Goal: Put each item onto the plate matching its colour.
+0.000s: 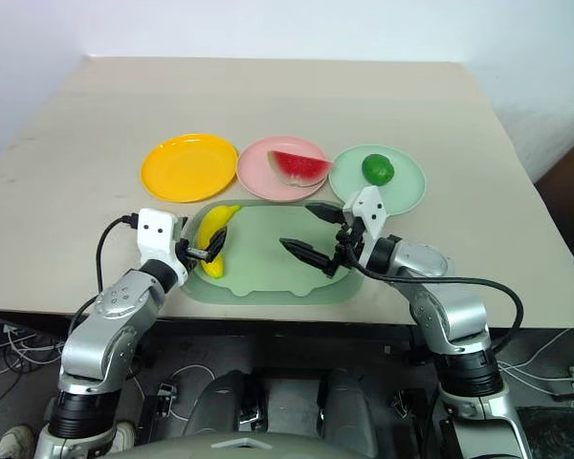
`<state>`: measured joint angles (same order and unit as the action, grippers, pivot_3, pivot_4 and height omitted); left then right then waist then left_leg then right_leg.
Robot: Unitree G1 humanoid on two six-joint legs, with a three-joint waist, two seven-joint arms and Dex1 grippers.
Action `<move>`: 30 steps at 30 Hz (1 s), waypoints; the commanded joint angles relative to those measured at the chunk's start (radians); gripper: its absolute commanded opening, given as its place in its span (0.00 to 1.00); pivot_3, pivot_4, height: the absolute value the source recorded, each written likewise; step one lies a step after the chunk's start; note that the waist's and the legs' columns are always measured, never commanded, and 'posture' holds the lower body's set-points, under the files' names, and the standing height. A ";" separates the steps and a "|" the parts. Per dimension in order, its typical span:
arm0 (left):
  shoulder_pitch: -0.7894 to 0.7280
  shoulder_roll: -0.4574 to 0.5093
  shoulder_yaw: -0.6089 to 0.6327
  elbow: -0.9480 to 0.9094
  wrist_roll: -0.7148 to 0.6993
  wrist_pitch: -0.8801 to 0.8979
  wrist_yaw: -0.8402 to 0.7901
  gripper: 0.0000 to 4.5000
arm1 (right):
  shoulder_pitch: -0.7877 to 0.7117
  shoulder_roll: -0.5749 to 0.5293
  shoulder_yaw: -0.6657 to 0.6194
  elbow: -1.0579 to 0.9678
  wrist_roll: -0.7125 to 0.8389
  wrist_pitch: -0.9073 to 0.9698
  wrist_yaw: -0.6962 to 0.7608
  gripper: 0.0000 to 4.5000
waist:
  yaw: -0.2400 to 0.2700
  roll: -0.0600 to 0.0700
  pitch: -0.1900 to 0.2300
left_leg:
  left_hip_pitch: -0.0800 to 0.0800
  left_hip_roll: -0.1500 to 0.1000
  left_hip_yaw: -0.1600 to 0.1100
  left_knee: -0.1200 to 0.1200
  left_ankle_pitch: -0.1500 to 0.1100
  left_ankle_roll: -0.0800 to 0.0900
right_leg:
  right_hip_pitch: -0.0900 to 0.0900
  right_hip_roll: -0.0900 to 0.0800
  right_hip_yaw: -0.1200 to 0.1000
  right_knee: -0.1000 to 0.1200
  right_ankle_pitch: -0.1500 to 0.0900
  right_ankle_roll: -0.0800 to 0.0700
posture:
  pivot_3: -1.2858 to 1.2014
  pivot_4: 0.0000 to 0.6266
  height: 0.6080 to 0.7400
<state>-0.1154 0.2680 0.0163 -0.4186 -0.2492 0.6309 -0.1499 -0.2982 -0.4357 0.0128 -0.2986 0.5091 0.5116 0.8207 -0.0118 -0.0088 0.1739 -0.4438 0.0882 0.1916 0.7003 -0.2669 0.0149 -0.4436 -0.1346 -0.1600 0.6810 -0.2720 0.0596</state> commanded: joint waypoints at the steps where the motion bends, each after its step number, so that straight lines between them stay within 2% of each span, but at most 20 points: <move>1: -0.018 -0.009 0.004 0.002 -0.004 0.030 -0.001 1.00 | 0.008 -0.010 -0.019 -0.031 0.022 -0.042 0.025 0.99 | 0.002 0.000 0.000 | 0.000 0.000 0.000 0.000 0.000 0.000 | 0.000 0.000 0.000 0.000 0.000 0.000 | 0.52 0.24 0.66; 4: -0.023 -0.015 0.002 0.005 -0.009 0.033 -0.016 0.86 | 0.020 -0.018 -0.012 -0.022 0.004 -0.064 0.027 1.00 | 0.001 0.000 0.000 | 0.000 0.000 0.000 0.000 0.000 0.000 | 0.000 0.000 0.000 0.000 0.000 0.000 | 0.52 0.24 0.66; 15: -0.002 -0.007 0.038 -0.080 -0.016 0.079 -0.024 0.02 | 0.005 -0.033 0.005 -0.037 0.000 -0.055 0.019 1.00 | 0.000 0.000 0.000 | 0.001 0.000 0.000 0.000 0.000 0.000 | 0.001 0.000 0.000 0.000 0.000 0.000 | 0.52 0.24 0.66; 18: 0.016 -0.009 0.059 -0.142 -0.043 0.101 -0.030 0.00 | -0.029 -0.032 0.005 -0.025 0.007 -0.036 0.017 1.00 | 0.000 0.000 0.000 | 0.000 0.000 0.000 0.000 0.000 0.000 | 0.001 0.000 0.000 0.000 0.000 0.000 | 0.52 0.24 0.66; 22: 0.032 -0.003 0.066 -0.110 -0.041 0.144 -0.025 0.00 | -0.076 -0.018 0.020 -0.002 0.003 -0.014 0.008 1.00 | 0.002 0.000 0.000 | 0.001 0.000 -0.001 0.000 -0.001 0.001 | 0.001 0.000 0.000 0.000 0.000 0.000 | 0.52 0.24 0.66; 25: 0.015 -0.011 0.067 -0.111 -0.057 0.172 -0.021 0.12 | -0.073 -0.014 0.028 -0.022 0.001 -0.003 -0.006 1.00 | 0.002 0.000 0.000 | 0.000 0.000 -0.001 0.000 -0.001 0.001 | 0.001 -0.001 0.000 0.000 0.000 0.000 | 0.52 0.24 0.66; 30: -0.013 -0.020 0.089 -0.113 -0.057 0.218 0.002 0.48 | -0.049 -0.021 0.034 -0.037 -0.003 -0.008 -0.010 1.00 | 0.002 -0.001 0.000 | 0.001 0.000 -0.001 0.000 0.000 0.001 | 0.001 -0.001 0.000 0.000 0.000 0.000 | 0.52 0.24 0.66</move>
<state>-0.1283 0.2504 0.1049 -0.5192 -0.3037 0.8290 -0.1563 -0.3493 -0.4525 0.0528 -0.2932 0.4986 0.5161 0.8110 -0.0098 -0.0093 0.1735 -0.4433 0.0878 0.1907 0.7004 -0.2672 0.0154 -0.4425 -0.1356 -0.1605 0.6810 -0.2720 0.0597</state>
